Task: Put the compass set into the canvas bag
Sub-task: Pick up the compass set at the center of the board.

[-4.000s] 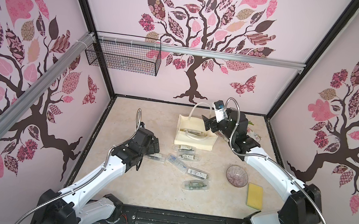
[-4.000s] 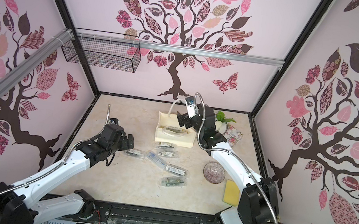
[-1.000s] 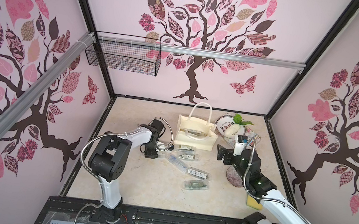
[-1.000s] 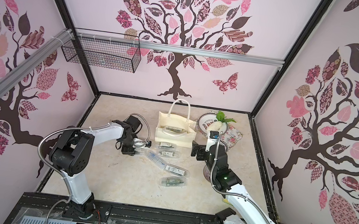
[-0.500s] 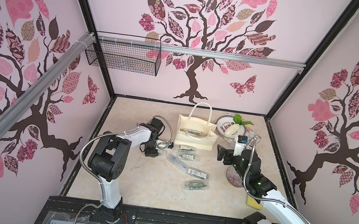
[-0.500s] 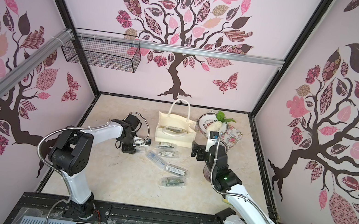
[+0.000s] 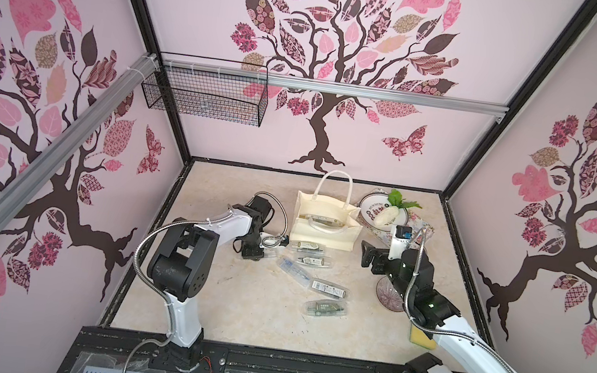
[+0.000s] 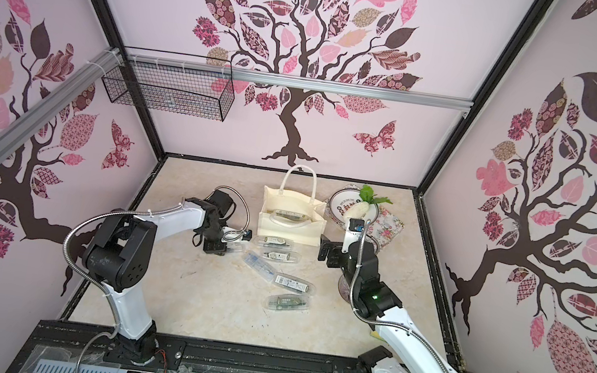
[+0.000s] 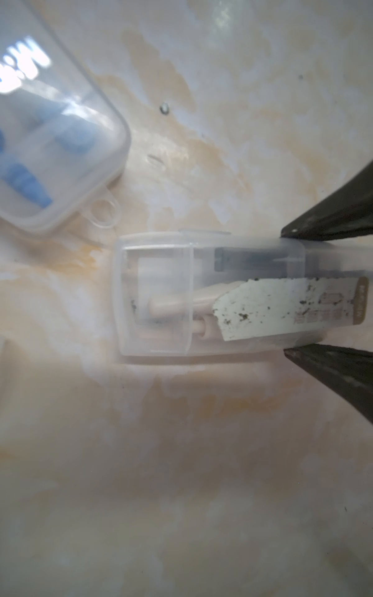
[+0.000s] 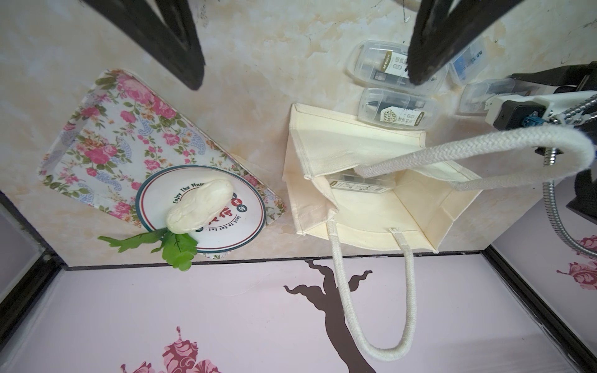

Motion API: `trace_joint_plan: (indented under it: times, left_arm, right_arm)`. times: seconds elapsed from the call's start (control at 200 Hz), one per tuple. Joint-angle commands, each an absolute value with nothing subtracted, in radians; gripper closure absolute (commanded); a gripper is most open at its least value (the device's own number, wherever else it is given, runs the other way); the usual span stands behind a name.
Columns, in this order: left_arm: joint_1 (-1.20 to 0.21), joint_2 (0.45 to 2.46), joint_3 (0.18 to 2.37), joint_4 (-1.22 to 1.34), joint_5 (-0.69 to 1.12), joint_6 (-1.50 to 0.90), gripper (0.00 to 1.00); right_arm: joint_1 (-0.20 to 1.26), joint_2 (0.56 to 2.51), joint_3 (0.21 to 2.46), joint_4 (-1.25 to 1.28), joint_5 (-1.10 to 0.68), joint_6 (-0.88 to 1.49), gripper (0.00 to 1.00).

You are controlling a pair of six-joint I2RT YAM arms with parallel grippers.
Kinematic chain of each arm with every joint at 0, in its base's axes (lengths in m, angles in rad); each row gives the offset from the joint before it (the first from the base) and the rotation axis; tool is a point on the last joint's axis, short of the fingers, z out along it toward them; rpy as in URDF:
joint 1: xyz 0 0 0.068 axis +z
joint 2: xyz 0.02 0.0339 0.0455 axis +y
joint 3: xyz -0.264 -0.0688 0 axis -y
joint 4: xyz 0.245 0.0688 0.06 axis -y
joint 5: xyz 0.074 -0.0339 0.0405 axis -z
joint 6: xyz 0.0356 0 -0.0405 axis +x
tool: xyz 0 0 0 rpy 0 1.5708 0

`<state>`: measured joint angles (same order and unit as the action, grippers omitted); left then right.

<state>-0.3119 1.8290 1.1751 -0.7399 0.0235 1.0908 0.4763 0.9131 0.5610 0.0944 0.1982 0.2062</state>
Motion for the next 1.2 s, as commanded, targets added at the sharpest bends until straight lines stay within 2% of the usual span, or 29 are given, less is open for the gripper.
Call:
trace_joint_plan:
  times: [0.0,0.555,1.195]
  left_arm:
    - [-0.306,1.826,1.206,-0.726,0.043,1.083,0.5]
    - [-0.301,1.742,1.276,-0.73,0.044,1.083,0.52]
    - [-0.296,1.726,1.584,-0.699,0.052,1.007,0.52]
  right_arm:
    - [0.48,0.898,0.557,0.117,0.214,0.212,0.0]
    - [0.479,0.89,0.546,0.126,0.217,0.218,0.0]
    - [0.479,0.873,0.531,0.139,0.216,0.221,0.0]
